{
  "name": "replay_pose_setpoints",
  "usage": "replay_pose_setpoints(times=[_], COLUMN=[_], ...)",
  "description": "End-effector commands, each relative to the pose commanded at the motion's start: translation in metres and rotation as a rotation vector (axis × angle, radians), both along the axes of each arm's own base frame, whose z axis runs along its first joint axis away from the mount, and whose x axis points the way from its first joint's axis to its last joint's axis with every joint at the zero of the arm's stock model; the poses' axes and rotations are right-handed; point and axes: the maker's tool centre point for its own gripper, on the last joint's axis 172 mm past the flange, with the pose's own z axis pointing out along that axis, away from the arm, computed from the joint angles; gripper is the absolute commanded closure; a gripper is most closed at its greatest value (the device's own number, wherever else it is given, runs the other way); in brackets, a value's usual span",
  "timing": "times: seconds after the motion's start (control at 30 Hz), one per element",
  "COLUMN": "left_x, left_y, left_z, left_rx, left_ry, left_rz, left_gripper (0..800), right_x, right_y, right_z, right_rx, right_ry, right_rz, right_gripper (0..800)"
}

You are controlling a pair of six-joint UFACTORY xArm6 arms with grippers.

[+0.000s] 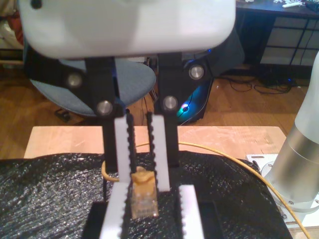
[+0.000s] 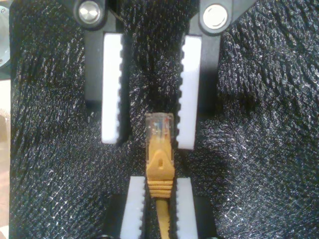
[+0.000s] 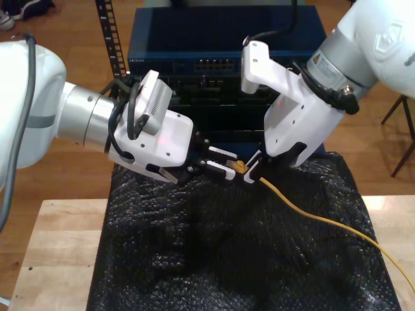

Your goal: Grab the cable and plug it in

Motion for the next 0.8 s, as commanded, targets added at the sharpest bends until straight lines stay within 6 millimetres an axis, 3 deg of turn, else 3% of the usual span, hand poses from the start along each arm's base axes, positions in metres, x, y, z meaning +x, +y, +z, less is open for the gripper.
replay_pose_setpoints(times=[0.8], left_x=[-0.0031], left_y=[0.0], left_z=[-0.0031], left_rx=[0.005], left_ry=[0.061], left_rz=[0.014], left_gripper=[646], right_x=[-0.0012], right_y=[0.0019], right_z=[0.0002], right_rx=[0.001], right_ry=[0.0], right_rz=[0.004], right_gripper=[796])
